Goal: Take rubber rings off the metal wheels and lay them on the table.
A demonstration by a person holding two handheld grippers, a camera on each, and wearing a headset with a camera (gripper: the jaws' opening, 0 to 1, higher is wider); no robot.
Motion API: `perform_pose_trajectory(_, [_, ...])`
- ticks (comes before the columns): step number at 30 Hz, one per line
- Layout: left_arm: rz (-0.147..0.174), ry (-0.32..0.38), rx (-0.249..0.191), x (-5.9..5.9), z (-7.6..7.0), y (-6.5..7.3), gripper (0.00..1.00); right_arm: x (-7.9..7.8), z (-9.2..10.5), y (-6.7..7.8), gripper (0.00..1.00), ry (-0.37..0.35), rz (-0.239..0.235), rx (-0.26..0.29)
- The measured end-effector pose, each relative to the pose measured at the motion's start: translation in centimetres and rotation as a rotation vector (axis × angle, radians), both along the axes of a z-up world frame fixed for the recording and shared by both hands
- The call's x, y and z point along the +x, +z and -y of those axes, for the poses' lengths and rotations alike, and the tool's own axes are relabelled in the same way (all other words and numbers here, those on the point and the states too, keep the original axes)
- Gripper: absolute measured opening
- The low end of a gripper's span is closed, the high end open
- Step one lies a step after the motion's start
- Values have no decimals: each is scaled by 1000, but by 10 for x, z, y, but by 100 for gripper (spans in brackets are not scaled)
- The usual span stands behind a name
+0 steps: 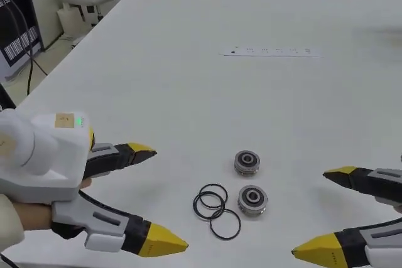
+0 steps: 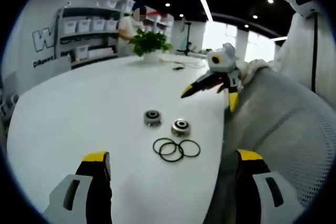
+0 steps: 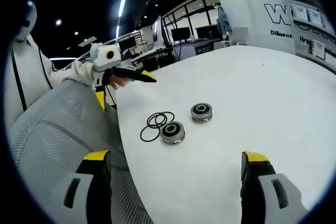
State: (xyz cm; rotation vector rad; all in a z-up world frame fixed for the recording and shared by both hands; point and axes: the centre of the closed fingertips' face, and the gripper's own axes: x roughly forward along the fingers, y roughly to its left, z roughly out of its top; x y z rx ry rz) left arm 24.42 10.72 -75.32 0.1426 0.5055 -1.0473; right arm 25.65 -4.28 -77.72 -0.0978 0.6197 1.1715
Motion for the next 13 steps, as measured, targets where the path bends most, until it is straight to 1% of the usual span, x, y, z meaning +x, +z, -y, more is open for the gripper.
perform_pose_trajectory(4, [1, 11, -11, 1, -1, 2, 100, -1, 0, -1, 100, 3, -3, -1])
perform_pose_trajectory(13, [-5, 17, -20, 1, -1, 2, 100, -2, 1, -2, 100, 5, -5, -11])
